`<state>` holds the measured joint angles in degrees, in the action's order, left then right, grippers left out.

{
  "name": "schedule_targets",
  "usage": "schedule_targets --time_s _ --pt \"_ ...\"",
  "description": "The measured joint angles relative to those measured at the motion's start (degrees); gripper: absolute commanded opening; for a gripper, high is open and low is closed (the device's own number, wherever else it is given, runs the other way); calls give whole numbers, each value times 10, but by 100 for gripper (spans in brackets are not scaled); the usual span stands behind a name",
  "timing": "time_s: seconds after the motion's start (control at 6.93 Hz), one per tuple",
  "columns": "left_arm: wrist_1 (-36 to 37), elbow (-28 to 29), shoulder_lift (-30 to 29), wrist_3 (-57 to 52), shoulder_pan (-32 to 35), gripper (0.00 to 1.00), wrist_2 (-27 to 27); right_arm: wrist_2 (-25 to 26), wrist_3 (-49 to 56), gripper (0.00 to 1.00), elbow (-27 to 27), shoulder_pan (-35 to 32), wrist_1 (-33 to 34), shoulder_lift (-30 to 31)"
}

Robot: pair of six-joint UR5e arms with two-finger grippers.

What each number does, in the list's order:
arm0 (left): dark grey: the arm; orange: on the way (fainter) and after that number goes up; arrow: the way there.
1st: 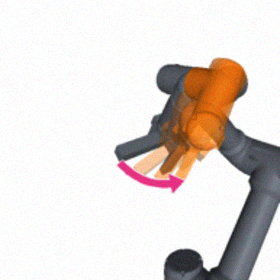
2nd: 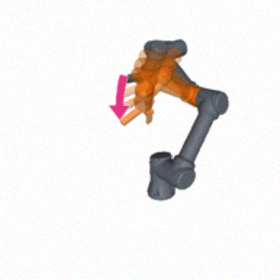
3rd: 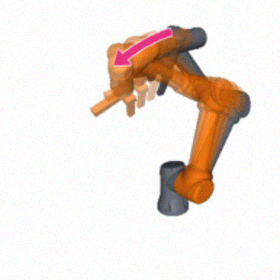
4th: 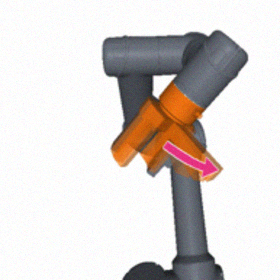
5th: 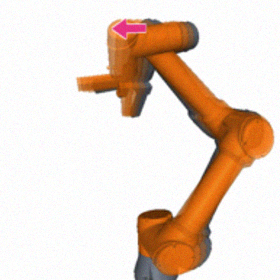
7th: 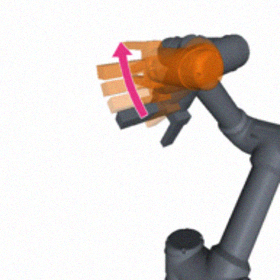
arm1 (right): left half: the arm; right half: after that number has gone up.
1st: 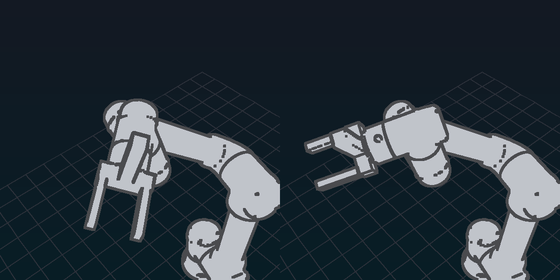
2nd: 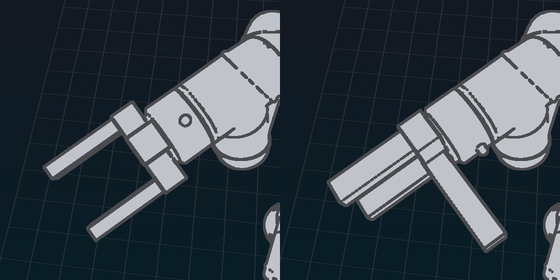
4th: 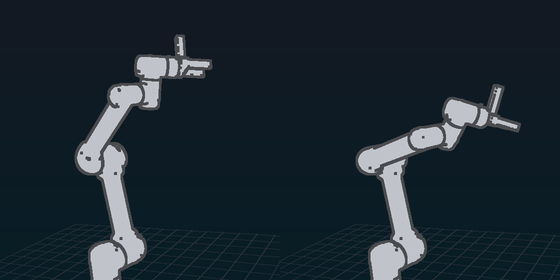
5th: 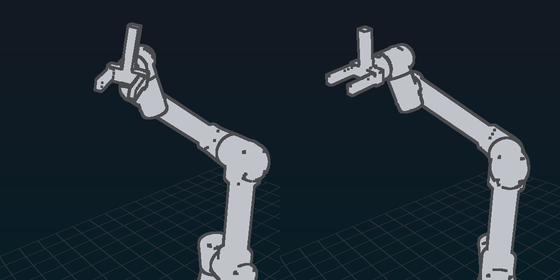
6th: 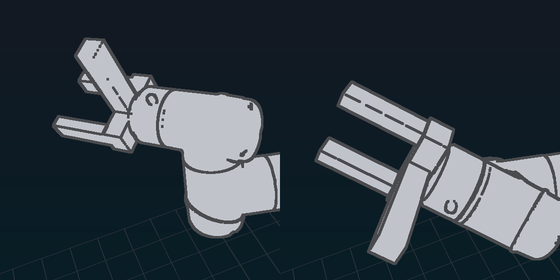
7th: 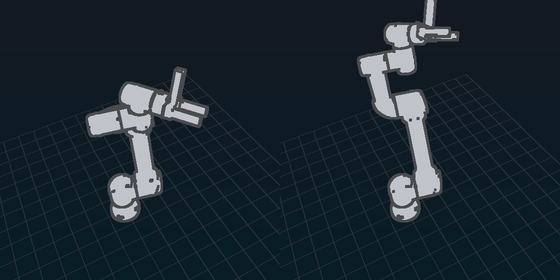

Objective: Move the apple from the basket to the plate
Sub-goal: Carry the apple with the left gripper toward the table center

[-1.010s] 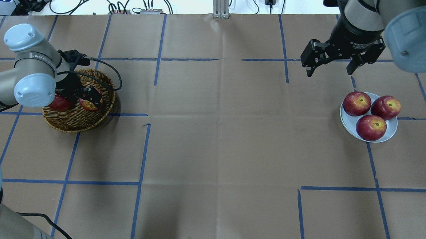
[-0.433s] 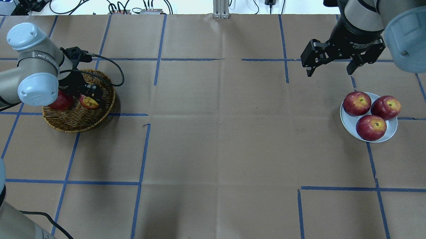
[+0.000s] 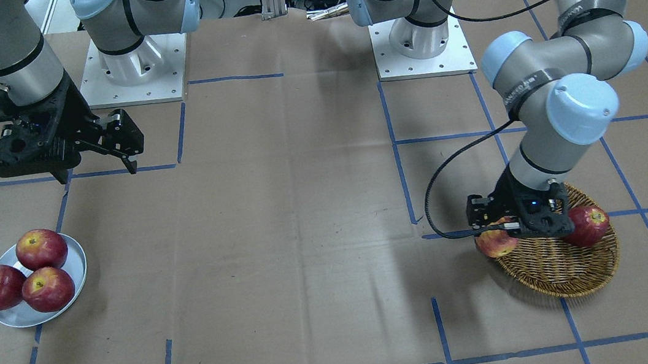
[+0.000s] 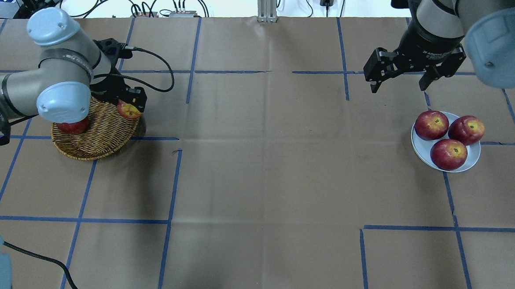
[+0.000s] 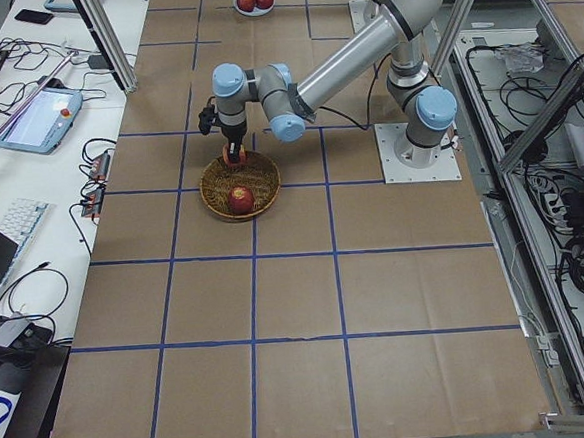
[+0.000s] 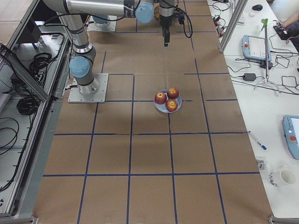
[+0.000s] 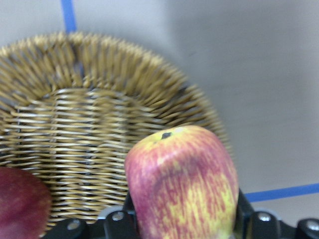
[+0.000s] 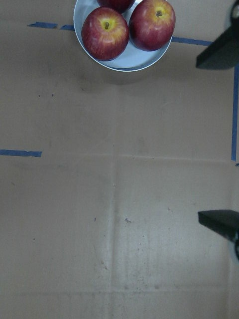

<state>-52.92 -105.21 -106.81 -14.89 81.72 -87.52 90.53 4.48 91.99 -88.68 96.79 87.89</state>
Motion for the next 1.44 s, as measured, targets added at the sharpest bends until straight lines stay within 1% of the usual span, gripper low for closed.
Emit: schedule_targets --time_s 0.29,0.43,0.58,0.87,1.15,1.3,1.44 --pt "-9 1 3 135 121 56 -2 0 0 100 0 0 0 0" --pt "-4 6 -12 198 179 58 -2 0 0 100 0 0 0 0" --pt "2 22 -38 249 228 58 -4 0 0 100 0 0 1 -1" --pt "7 78 -102 297 290 58 -22 1 0 100 0 0 0 0" --pt "17 99 -142 309 310 61 -28 0 0 100 1 0 0 -1" --pt "21 101 -149 311 312 96 -28 0 0 100 1 0 0 -1" --pt "25 102 -152 312 313 99 -28 0 1 100 1 0 0 0"
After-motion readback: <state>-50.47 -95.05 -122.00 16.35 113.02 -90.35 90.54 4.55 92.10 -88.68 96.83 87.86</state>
